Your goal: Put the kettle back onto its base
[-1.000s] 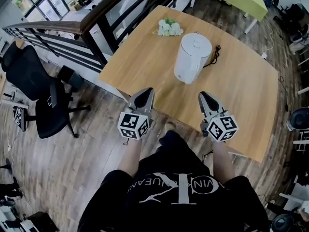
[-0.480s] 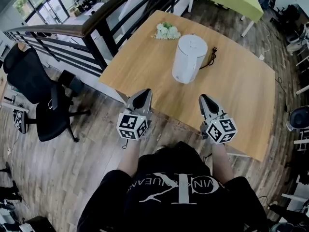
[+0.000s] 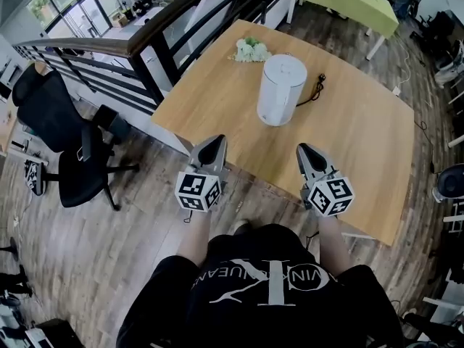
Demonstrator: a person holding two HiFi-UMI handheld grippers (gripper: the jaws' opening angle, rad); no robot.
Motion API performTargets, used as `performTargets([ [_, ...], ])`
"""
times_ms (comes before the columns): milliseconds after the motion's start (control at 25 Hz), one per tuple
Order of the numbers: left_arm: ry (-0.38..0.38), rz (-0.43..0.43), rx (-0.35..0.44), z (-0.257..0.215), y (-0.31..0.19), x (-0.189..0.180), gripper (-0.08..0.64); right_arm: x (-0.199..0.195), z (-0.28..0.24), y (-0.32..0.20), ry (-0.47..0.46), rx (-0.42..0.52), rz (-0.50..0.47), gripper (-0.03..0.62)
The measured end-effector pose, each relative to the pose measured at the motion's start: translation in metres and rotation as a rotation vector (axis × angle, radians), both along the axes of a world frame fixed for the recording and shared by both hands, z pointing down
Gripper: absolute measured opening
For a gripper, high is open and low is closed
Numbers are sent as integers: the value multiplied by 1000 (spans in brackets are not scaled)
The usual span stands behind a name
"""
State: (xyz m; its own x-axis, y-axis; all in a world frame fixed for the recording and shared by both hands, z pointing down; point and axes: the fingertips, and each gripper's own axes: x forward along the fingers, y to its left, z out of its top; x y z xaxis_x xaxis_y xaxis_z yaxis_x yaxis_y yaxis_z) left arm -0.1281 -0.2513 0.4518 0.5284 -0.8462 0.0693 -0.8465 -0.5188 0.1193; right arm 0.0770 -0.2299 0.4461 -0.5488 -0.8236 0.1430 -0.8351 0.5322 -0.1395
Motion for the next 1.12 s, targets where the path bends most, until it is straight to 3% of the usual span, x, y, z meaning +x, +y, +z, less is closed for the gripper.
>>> performTargets([
  [440, -15, -51, -21, 4, 30, 7, 2, 11, 1, 21, -3, -8, -36, 26],
  [1120, -38, -47, -32, 6, 64, 15, 2, 19, 6, 52, -16, -15, -28, 25],
])
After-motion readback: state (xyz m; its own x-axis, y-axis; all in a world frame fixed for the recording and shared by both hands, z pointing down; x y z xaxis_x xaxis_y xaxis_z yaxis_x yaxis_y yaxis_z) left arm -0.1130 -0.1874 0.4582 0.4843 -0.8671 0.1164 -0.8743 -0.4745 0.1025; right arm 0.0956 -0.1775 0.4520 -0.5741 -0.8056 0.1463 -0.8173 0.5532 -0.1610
